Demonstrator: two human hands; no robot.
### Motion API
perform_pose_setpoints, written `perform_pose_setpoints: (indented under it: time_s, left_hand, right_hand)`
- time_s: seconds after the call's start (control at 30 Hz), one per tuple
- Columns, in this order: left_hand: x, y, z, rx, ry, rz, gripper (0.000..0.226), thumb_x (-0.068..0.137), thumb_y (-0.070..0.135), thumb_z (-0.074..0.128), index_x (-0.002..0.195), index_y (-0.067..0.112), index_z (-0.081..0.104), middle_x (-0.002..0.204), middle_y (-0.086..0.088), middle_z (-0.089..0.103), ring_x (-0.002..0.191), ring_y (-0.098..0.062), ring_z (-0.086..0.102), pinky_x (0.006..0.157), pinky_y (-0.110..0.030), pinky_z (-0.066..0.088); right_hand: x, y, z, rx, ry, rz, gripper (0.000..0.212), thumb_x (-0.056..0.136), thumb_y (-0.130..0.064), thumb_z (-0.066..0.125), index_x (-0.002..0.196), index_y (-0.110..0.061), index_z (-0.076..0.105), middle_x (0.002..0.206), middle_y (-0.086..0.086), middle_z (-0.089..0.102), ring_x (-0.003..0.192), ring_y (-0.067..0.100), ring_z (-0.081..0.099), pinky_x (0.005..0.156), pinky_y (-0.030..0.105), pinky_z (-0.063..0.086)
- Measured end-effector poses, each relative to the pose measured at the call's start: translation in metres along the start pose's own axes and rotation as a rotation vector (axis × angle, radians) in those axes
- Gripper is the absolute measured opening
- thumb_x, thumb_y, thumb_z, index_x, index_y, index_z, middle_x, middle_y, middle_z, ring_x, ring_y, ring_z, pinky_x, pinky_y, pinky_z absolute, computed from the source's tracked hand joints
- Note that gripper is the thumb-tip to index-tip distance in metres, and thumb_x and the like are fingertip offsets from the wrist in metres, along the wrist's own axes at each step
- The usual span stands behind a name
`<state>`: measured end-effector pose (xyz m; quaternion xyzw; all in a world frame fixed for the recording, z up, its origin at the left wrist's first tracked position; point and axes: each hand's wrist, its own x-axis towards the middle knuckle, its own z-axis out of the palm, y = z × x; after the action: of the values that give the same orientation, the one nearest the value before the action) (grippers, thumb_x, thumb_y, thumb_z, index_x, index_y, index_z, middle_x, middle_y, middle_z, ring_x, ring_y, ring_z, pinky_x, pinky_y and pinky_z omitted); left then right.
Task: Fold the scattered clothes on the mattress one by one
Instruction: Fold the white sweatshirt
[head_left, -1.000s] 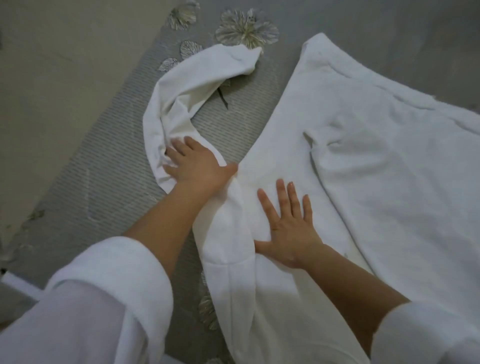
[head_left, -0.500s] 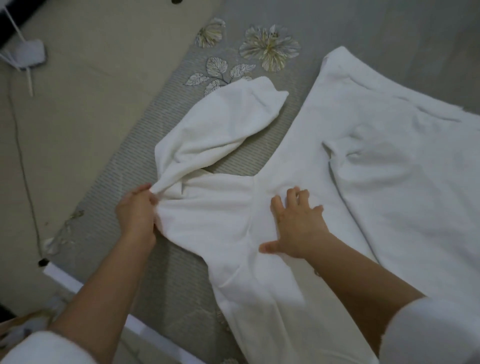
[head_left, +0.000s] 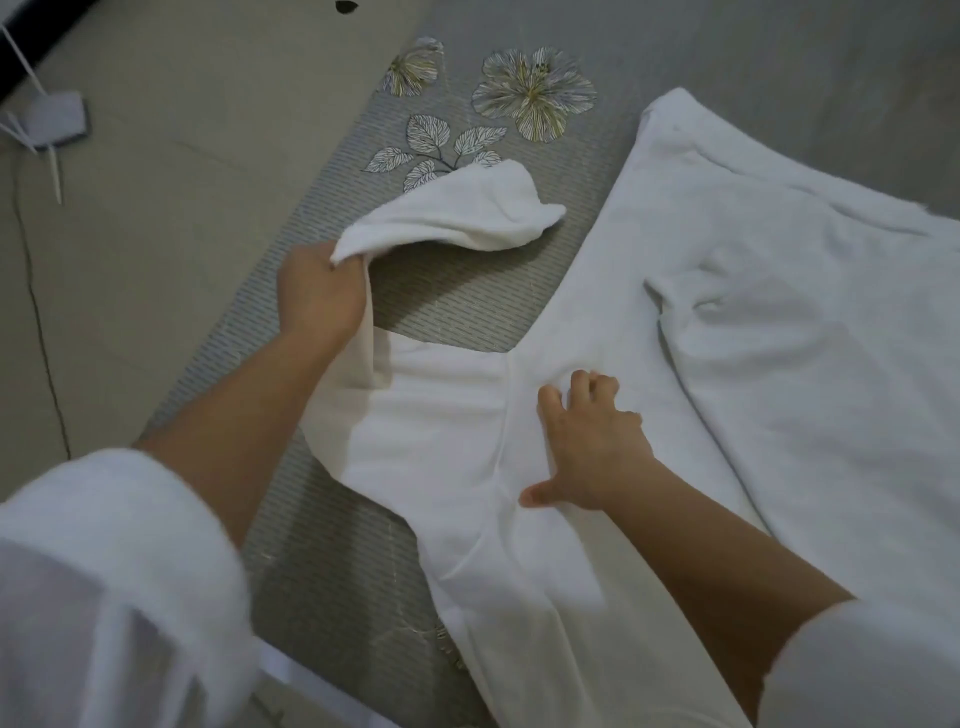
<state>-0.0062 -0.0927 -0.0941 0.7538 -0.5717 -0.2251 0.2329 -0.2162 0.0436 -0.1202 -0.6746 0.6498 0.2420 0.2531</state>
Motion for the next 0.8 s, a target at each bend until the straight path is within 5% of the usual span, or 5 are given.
perform_pose_setpoints:
  time_s: [0.17,0.27,0.43,0.6,0.8]
  left_hand:
    - [-0.04,0.06,-0.036,-0.232,-0.069,0.206,0.043,0.095,0.024,0.05,0.057,0.019,0.03,0.048,0.012,0.023,0.041,-0.002,0.022,0.04,-0.018,0.014]
    - [-0.068,0.075,-0.04,-0.274,-0.143,0.287,0.042,0.095,0.023,0.05,0.057,0.016,0.032,0.053,0.011,0.023,0.042,-0.002,0.023,0.04,-0.016,0.016]
    - [-0.101,0.096,-0.039,-0.319,-0.225,0.401,0.04,0.086,0.026,0.043,0.05,0.029,0.026,0.042,0.011,0.027,0.042,-0.003,0.023,0.041,-0.015,0.016]
    - [-0.131,0.107,-0.027,-0.256,-0.314,0.654,0.027,0.088,0.026,0.046,0.1,0.029,0.071,0.096,0.035,0.062,0.093,0.009,0.058,0.079,-0.003,0.041]
    - [-0.185,0.122,0.01,-0.285,-0.216,0.851,0.046,0.09,0.022,0.046,0.131,0.002,0.047,0.129,0.002,0.047,0.125,-0.019,0.043,0.105,-0.028,0.034]
  right_hand:
    - [-0.018,0.011,0.018,0.262,0.037,0.039,0.091,0.078,-0.061,0.062,0.147,-0.021,0.018,0.158,0.015,-0.001,0.145,0.034,-0.001,0.114,0.048,0.013]
    - [-0.029,0.012,0.009,0.808,0.406,0.139,0.026,0.092,-0.038,0.055,0.106,-0.018,0.063,0.13,0.001,0.049,0.124,0.016,0.039,0.095,0.023,0.024]
    - [-0.018,0.002,-0.049,2.155,-0.043,0.221,0.068,0.091,-0.065,0.034,0.1,-0.007,0.068,0.105,0.012,0.07,0.089,0.021,0.063,0.077,0.03,0.048]
    - [-0.026,0.031,-0.077,2.55,0.138,0.16,0.019,0.094,-0.021,0.051,0.094,-0.005,0.061,0.089,0.011,0.064,0.08,0.021,0.061,0.078,0.031,0.052]
    - [-0.09,0.128,-0.099,2.41,0.603,-0.071,0.011,0.091,-0.007,0.054,0.087,-0.007,0.064,0.083,0.006,0.071,0.081,0.017,0.069,0.08,0.031,0.056]
